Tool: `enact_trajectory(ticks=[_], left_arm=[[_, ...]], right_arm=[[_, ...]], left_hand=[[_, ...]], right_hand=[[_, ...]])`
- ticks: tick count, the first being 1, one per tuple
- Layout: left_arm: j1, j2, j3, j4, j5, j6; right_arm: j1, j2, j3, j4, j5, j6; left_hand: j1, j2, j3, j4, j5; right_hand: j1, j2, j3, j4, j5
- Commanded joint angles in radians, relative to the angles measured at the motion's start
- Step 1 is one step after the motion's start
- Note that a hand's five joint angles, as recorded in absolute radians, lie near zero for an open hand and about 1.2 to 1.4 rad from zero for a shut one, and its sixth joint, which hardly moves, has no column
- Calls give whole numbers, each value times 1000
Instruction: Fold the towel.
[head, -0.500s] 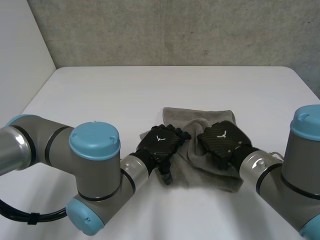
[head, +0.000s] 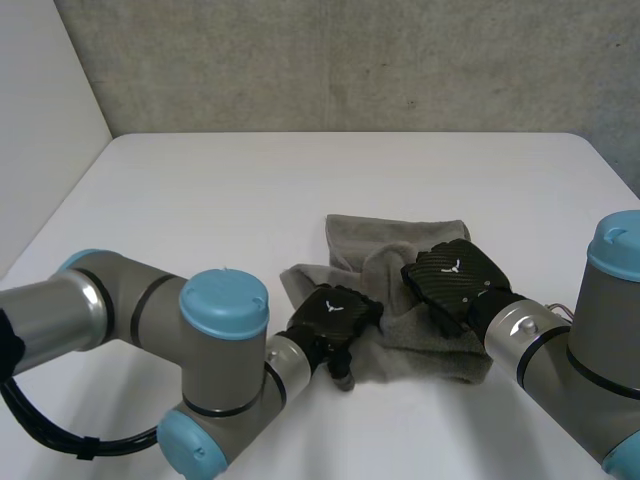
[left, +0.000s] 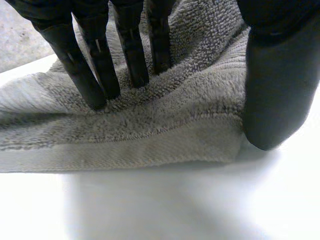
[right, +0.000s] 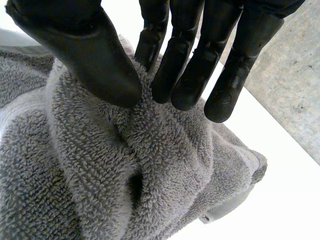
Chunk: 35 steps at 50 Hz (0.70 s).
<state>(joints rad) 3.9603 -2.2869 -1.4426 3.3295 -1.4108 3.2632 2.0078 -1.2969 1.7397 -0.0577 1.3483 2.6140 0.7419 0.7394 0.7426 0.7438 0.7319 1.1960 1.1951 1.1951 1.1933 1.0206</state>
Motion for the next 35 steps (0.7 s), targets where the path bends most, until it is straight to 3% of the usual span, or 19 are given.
enact_trajectory(ticks=[1, 5, 9, 13, 19, 21, 22, 24, 32, 35], left_arm=[[-10, -16, 57, 2, -43, 0], [-4, 6, 79, 2, -106, -3], [7, 108, 82, 5, -177, -8], [22, 168, 73, 12, -186, -10], [57, 260, 39, 10, -191, -10], [101, 325, 5, 10, -189, -5], [102, 325, 5, 10, -189, -5], [178, 371, -25, 10, -186, 0], [353, 394, -82, -5, -174, 4], [376, 383, -110, -7, -152, 4]], right_arm=[[-4, -1, 0, -5, -1, 3], [-6, -4, -2, -10, -1, 4], [-6, -30, -8, -33, 2, 6], [-3, -73, -12, -40, 2, 24], [3, -105, -28, -56, -21, 205], [38, -99, -66, -31, -73, 297], [38, -99, -66, -31, -74, 297], [80, -70, -113, 69, -124, 327], [42, -1, -177, 122, -89, 275], [23, 16, -184, 124, -71, 213]], left_hand=[[427, 430, 426, 425, 263], [653, 656, 653, 652, 489], [654, 657, 654, 652, 490], [654, 657, 654, 652, 490], [654, 657, 654, 652, 490], [654, 657, 654, 652, 490], [654, 657, 654, 652, 490], [654, 657, 654, 652, 490], [654, 657, 654, 652, 490], [654, 657, 654, 652, 490]], right_hand=[[-4, -3, -3, -2, -3], [-4, -3, -3, -2, -3], [-4, -3, -3, -2, -3], [-10, -9, -9, -7, -9], [-34, -33, -33, -31, -33], [-337, -336, -336, -334, -336], [-339, -338, -338, -336, -338], [-476, -476, -476, -474, -476], [-943, -942, -942, -941, -942], [-955, -955, -955, -953, -955]])
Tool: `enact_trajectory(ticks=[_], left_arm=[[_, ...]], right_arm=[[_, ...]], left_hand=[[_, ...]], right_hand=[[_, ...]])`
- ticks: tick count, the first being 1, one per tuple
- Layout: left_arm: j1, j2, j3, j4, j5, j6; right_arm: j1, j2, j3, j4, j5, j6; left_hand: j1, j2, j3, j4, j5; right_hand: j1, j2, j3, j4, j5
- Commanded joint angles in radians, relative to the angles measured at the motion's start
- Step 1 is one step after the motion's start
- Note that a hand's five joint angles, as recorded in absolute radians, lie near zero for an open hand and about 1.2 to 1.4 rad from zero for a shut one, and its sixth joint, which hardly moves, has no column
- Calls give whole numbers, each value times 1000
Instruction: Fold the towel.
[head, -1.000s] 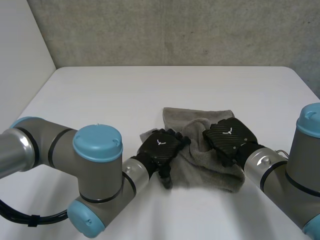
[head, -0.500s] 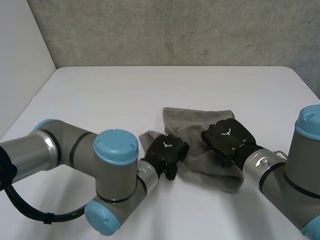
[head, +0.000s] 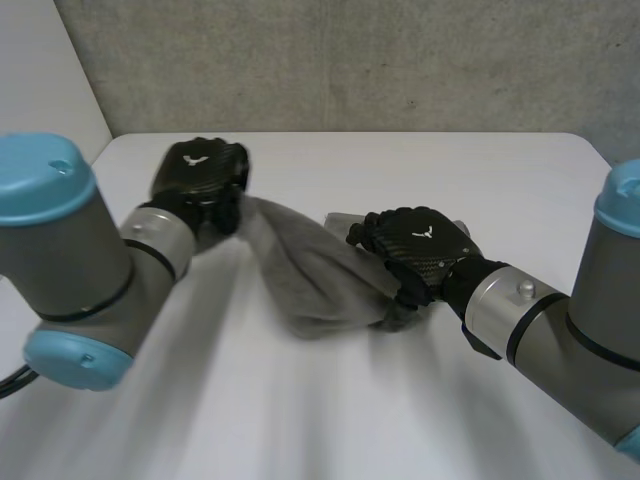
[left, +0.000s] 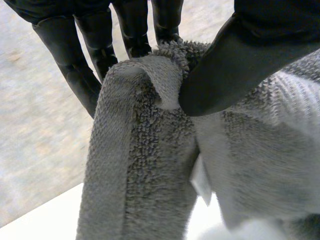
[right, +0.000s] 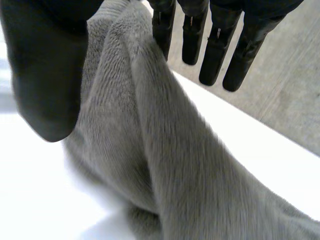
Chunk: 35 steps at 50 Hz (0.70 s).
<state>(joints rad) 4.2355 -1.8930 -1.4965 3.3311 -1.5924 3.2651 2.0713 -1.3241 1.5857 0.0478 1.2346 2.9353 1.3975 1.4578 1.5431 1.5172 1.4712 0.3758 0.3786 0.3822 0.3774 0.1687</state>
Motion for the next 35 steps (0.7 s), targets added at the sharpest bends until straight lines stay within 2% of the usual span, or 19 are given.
enact_trajectory(ticks=[1, 6, 12, 15, 24, 26, 28, 29, 31, 32, 34, 35], left_arm=[[101, -11, -56, -8, 29, 2], [132, -21, -111, -4, 74, 2], [135, -55, -119, -1, 74, 5], [155, -66, -111, 1, 75, 5], [175, -72, -110, 2, 80, 4], [175, -72, -108, 2, 80, 4], [175, -77, -103, 5, 80, 4], [175, -77, -103, 5, 80, 4], [175, -80, -93, 4, 81, 4], [175, -80, -93, 4, 81, 4], [173, -77, -77, 1, 81, 2], [173, -77, -77, 1, 81, 2]], right_arm=[[-40, 43, -30, 18, 43, -108], [-74, 126, -41, 9, 54, -188], [-77, 200, -78, -23, 89, -216], [-82, 282, -139, -58, 144, -257], [-88, 411, -260, -60, 155, -298], [-86, 439, -286, -52, 161, -301], [-77, 483, -323, -28, 163, -305], [-77, 483, -323, -28, 163, -305], [-73, 503, -363, 21, 161, -306], [-73, 503, -363, 21, 161, -306], [-68, 500, -403, 61, 161, -306], [-68, 500, -403, 61, 161, -306]], left_hand=[[-1, -62, -147, -121, -249], [-1, -62, -147, -121, -249], [-1, -62, -147, -121, -249], [-1, -62, -147, -121, -249], [-1, -62, -147, -121, -249], [-1, -62, -147, -121, -249], [-1, -62, -147, -121, -249], [-1, -62, -147, -121, -249], [-1, -62, -147, -121, -249], [-1, -62, -147, -121, -249], [-1, -62, -147, -121, -249], [-1, -62, -147, -121, -249]], right_hand=[[-135, -138, -142, -137, -103], [-115, -118, -121, -116, -82], [-97, -100, -103, -99, -65], [-85, -88, -92, -87, -53], [20, 18, 14, 19, 53], [106, 103, 99, 104, 138], [298, 295, 292, 297, 331], [299, 297, 293, 298, 332], [597, 594, 591, 596, 630], [599, 596, 592, 597, 631], [1018, 1015, 1012, 1017, 1051], [1020, 1018, 1014, 1019, 1053]])
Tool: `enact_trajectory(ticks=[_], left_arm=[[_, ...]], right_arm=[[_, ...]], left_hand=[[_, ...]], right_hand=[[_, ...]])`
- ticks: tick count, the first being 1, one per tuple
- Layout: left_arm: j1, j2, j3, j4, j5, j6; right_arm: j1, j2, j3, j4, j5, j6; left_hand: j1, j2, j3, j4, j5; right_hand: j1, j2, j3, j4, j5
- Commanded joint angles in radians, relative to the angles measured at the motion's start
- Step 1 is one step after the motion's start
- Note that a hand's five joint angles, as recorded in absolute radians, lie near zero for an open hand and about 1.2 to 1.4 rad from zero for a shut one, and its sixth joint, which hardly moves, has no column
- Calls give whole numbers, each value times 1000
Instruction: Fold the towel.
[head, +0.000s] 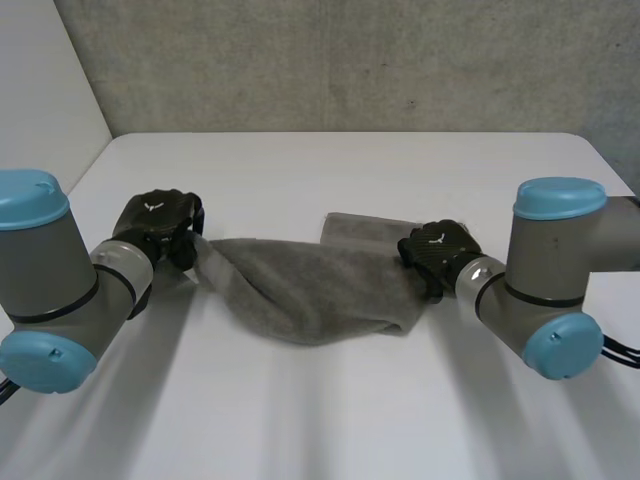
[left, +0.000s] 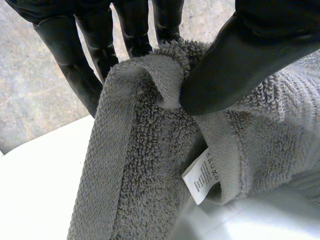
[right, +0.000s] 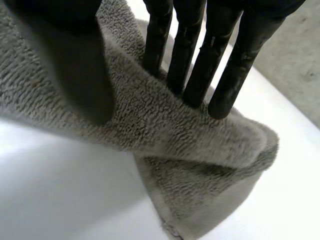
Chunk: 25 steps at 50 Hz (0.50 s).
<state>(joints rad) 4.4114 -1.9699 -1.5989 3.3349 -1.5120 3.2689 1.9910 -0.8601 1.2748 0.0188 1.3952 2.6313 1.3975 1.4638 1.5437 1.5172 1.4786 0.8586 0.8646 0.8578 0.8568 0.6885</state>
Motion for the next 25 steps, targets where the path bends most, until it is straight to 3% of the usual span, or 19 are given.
enact_trajectory(ticks=[1, 5, 7, 10, 21, 25], left_arm=[[-3, 3, 33, -3, 1, -5], [-10, 8, 51, -6, 1, -6], [-18, 25, 62, -8, -1, -8], [-18, 51, 65, -8, -1, -9], [-4, 342, 86, -69, 38, -87], [-4, 376, 106, -95, 47, -110]], right_arm=[[12, 26, -101, 96, -2, -2], [14, -25, -101, 93, -5, 4], [8, -141, -80, 90, -13, 7], [3, -204, -69, 93, -19, 9], [-63, -620, -101, 194, -90, 41], [-93, -648, -147, 253, -97, 45]], left_hand=[[-1, -68, -147, -121, -257], [-1, -68, -147, -121, -257], [-1, -68, -147, -121, -257], [-1, -68, -147, -121, -257], [-1, -68, -147, -121, -257], [-1, -68, -147, -121, -257]], right_hand=[[538, 532, 538, 539, 533], [538, 532, 538, 539, 533], [538, 532, 538, 539, 533], [538, 532, 538, 539, 533], [538, 532, 538, 539, 533], [538, 532, 538, 539, 533]])
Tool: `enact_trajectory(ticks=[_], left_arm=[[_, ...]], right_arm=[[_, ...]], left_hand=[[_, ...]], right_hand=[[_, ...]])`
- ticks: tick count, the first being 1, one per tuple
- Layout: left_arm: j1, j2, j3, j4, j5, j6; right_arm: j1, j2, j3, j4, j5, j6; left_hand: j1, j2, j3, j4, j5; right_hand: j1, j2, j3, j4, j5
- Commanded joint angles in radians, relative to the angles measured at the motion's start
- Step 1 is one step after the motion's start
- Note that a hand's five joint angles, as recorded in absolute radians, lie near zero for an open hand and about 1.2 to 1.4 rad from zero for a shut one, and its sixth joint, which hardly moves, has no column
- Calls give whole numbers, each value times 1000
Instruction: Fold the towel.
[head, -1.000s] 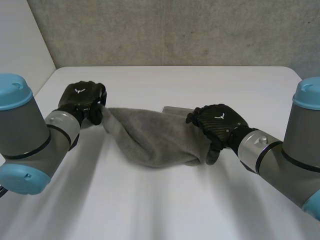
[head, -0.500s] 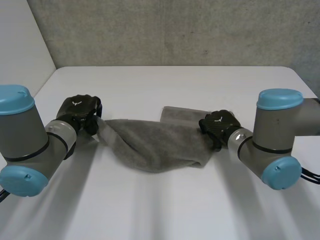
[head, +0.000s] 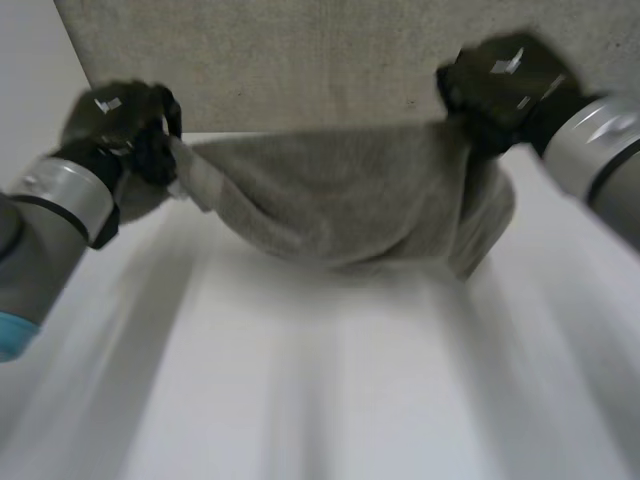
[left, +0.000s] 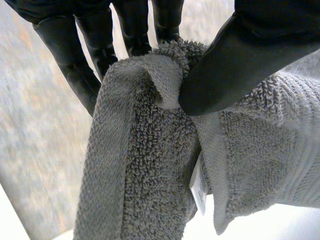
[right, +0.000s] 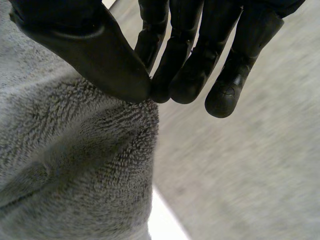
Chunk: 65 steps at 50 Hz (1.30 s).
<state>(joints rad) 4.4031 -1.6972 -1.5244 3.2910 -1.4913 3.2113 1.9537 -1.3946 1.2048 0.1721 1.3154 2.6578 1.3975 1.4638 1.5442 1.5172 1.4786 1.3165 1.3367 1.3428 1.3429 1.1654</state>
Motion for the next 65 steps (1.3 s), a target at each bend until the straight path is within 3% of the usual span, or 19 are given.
enact_trajectory(ticks=[1, 8, 16, 22, 26, 27, 28, 29, 30, 32, 33, 34, 35, 38, 40, 46, 52, 58, 65], left_arm=[[4, 108, 41, -66, 28, -57], [9, 68, 55, -133, 31, -53], [6, -276, 78, -231, 32, -36], [1, -450, 150, -240, 22, 21], [5, -550, 257, -231, -6, 62], [7, -564, 295, -213, -23, 62], [7, -564, 296, -212, -23, 62], [10, -570, 326, -183, -42, 64], [10, -570, 326, -183, -43, 64], [16, -567, 357, -99, -85, 73], [16, -567, 357, -99, -86, 73], [24, -561, 360, -52, -114, 73], [30, -555, 359, -15, -138, 74], [32, -545, 352, 10, -156, 82], [35, -513, 331, 24, -170, 107], [24, -455, 250, 22, -162, 133], [-5, -320, 59, 35, -150, 137], [-47, -162, -189, 33, 15, 157], [-47, -113, -322, 24, 74, 200]], right_arm=[[-67, -110, -97, 134, -31, 17], [-82, 26, -160, 282, -99, -15], [4, 381, -215, 405, -62, -232], [50, 562, -318, 385, -13, -233], [71, 695, -424, 234, 80, -233], [73, 712, -433, 155, 126, -237], [73, 712, -433, 155, 127, -237], [73, 712, -430, 73, 168, -239], [73, 712, -430, 72, 168, -239], [71, 697, -413, -66, 226, -237], [71, 697, -413, -66, 226, -237], [73, 674, -389, -101, 234, -236], [70, 631, -354, -112, 229, -231], [65, 582, -315, -115, 226, -230], [62, 505, -231, -117, 223, -231], [59, 425, -96, -103, 226, -230], [11, 238, 150, -62, 219, -205], [-61, 85, 428, -57, 108, -96], [-116, 17, 594, -54, 35, -73]], left_hand=[[-1, -68, -148, -121, -257], [-1, -68, -148, -121, -257], [-1, -68, -148, -121, -257], [-1, -68, -148, -121, -257], [-1, -68, -148, -121, -257], [-137, -204, -284, -257, -393], [-139, -205, -285, -259, -394], [-278, -345, -425, -398, -534], [-280, -346, -426, -399, -535], [-598, -664, -744, -717, -853], [-600, -666, -746, -719, -855], [-861, -928, -1008, -981, -1117], [-905, -971, -1051, -1024, -1160], [-955, -1021, -1102, -1075, -1211], [-1212, -1279, -1359, -1332, -1468], [-1213, -1280, -1360, -1333, -1469], [-1114, -1180, -1260, -1233, -1369], [-808, -875, -955, -928, -1064], [-609, -675, -756, -729, -864]], right_hand=[[80, 60, 53, 53, 56], [80, 60, 53, 53, 56], [80, 60, 53, 53, 56], [80, 60, 53, 53, 56], [80, 60, 53, 53, 56], [11, -9, -15, -15, -12], [10, -10, -16, -16, -13], [-350, -370, -376, -376, -373], [-354, -374, -380, -380, -377], [-804, -824, -830, -830, -827], [-806, -826, -832, -832, -829], [-960, -980, -986, -986, -983], [-1028, -1048, -1055, -1055, -1052], [-1058, -1078, -1085, -1085, -1082], [-1082, -1102, -1108, -1108, -1105], [-1064, -1084, -1091, -1091, -1088], [-1026, -1046, -1052, -1052, -1049], [-967, -988, -994, -994, -991], [-838, -858, -865, -865, -862]])
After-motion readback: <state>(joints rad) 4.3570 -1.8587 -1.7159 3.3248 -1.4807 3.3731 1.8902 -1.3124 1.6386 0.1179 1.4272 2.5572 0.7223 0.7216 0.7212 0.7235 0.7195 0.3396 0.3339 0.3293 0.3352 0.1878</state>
